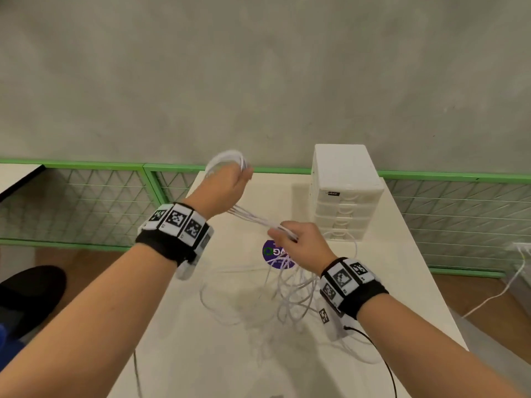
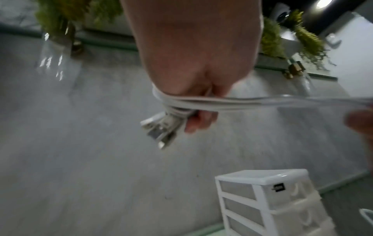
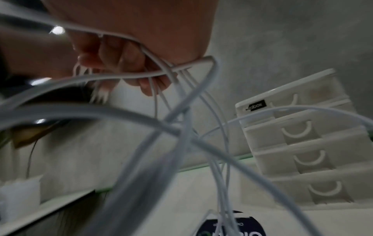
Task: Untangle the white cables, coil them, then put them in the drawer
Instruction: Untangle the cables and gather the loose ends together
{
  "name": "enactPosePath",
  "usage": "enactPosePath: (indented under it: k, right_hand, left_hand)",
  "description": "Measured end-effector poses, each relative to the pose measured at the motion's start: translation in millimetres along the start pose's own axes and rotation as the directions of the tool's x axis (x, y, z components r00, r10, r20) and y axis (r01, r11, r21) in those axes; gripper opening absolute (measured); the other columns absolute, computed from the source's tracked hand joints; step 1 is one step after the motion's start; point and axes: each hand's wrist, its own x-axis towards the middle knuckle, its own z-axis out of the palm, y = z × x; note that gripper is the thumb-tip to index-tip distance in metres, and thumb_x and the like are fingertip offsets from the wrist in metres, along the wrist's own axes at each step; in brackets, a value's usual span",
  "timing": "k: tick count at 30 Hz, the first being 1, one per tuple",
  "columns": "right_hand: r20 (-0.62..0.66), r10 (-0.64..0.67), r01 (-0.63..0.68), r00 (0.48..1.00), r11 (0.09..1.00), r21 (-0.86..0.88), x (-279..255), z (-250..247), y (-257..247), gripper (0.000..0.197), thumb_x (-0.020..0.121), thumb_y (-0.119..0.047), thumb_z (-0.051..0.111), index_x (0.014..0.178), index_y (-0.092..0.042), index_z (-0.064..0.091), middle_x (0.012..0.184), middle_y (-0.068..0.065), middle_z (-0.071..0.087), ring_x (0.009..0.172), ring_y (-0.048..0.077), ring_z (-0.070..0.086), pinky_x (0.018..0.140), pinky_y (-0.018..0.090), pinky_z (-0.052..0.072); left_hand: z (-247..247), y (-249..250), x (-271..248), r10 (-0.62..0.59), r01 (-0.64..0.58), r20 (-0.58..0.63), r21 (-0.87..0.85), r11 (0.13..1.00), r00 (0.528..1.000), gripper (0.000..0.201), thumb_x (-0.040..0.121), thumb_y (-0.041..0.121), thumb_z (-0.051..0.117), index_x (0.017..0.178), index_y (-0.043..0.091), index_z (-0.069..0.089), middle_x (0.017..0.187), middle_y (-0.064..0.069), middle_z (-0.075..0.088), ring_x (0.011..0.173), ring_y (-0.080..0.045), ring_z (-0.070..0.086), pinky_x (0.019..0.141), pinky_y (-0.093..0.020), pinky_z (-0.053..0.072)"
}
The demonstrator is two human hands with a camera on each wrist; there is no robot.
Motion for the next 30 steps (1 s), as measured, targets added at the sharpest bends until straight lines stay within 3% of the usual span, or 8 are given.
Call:
enactPosePath:
  k: [2,6,11,14,17,21,25,30]
  right_hand:
    - [-0.107,-0.014,0.025,0.994,0.995,0.096,4.3,-10.5,-4.5,0.03,0.089,-0.03,0.06,0.062,-0.018,0.06,0.054,-0.002,0.046,0.05,0.007,0.041,0.053,0.023,0.035]
    - [-0.23,-0.025,0.058,0.973,0.988,0.141,15.3,-20.1,-1.7,0.02,0.086,-0.024,0.064,0.066,-0.024,0.062,0.055,-0.006,0.046,0.051,0.002,0.039,0.053,0.017,0.034]
    - [-0.208,-0.066,0.076,0.976,0.996,0.039,21.0,-24.9,10.3,0.027,0.089,-0.013,0.055,0.072,-0.033,0.054,0.062,-0.01,0.052,0.058,0.006,0.045,0.057,0.019,0.035]
    - [-0.069,0.094,-0.09,0.993,0.995,0.053,24.2,-14.7,19.1,0.031,0.082,-0.006,0.051,0.067,-0.033,0.052,0.062,-0.017,0.055,0.062,0.008,0.048,0.062,0.023,0.038]
    - [0.081,0.137,-0.138,0.987,0.99,0.0,27.1,0.2,23.8,0.017,0.081,-0.026,0.054,0.065,-0.032,0.054,0.062,-0.016,0.055,0.063,0.013,0.048,0.068,0.029,0.041]
    - [0.04,0.161,-0.161,0.986,0.987,0.019,12.3,1.6,12.1,0.022,0.096,-0.02,0.049,0.075,-0.016,0.056,0.054,-0.015,0.059,0.054,-0.005,0.052,0.055,0.009,0.036]
    - [0.06,0.15,-0.147,0.987,0.988,-0.049,7.9,3.9,28.7,0.013,0.089,-0.025,0.057,0.079,-0.032,0.052,0.087,0.002,0.064,0.081,0.019,0.059,0.077,0.035,0.047]
    - [0.054,0.184,-0.187,0.981,0.982,0.039,2.9,2.7,32.6,0.019,0.089,-0.025,0.059,0.099,-0.04,0.053,0.097,-0.006,0.064,0.09,0.018,0.063,0.087,0.038,0.052]
  left_hand:
    - [9.0,-4.7,-12.4,-0.068,0.064,0.219,0.026,0.998,0.973,0.035,0.102,0.032,0.036,0.075,0.014,0.05,0.071,-0.003,0.052,0.067,-0.024,0.052,0.063,-0.03,0.038]
    - [18.6,17.1,-37.5,-0.125,0.295,0.556,-0.227,0.928,0.822,0.059,0.096,0.057,0.025,0.071,0.01,0.05,0.05,0.001,0.041,0.041,-0.014,0.032,0.039,-0.019,0.027]
    - [15.0,42.0,-48.4,0.091,0.306,0.69,-0.431,0.849,0.718,0.05,0.095,0.042,0.049,0.055,0.016,0.036,0.045,0.003,0.028,0.038,-0.012,0.019,0.041,-0.02,0.015]
    - [11.8,60.6,-51.6,0.221,0.3,0.718,-0.521,0.799,0.659,0.051,0.096,0.039,0.05,0.053,0.015,0.034,0.045,0.002,0.023,0.04,-0.012,0.015,0.043,-0.019,0.014]
    - [5.0,73.9,-49.7,0.306,0.311,0.65,-0.657,0.687,0.696,0.049,0.09,0.042,0.047,0.05,0.016,0.038,0.043,0.003,0.021,0.038,-0.01,0.015,0.044,-0.015,0.018]
    - [-6.9,75.2,-43.1,0.383,0.336,0.529,-0.818,0.467,0.757,0.051,0.092,0.037,0.038,0.047,0.015,0.044,0.037,0.007,0.025,0.03,-0.006,0.018,0.04,-0.013,0.018]
    - [-22.1,72.6,-37.2,0.436,0.334,0.426,-0.902,0.275,0.792,0.051,0.09,0.047,0.049,0.048,0.018,0.048,0.036,0.011,0.031,0.027,-0.005,0.023,0.037,-0.012,0.021]
    - [-32.8,75.3,-35.2,0.382,0.269,0.318,-0.947,0.178,0.867,0.057,0.094,0.042,0.027,0.046,0.02,0.048,0.035,0.012,0.03,0.026,-0.004,0.024,0.037,-0.012,0.027]
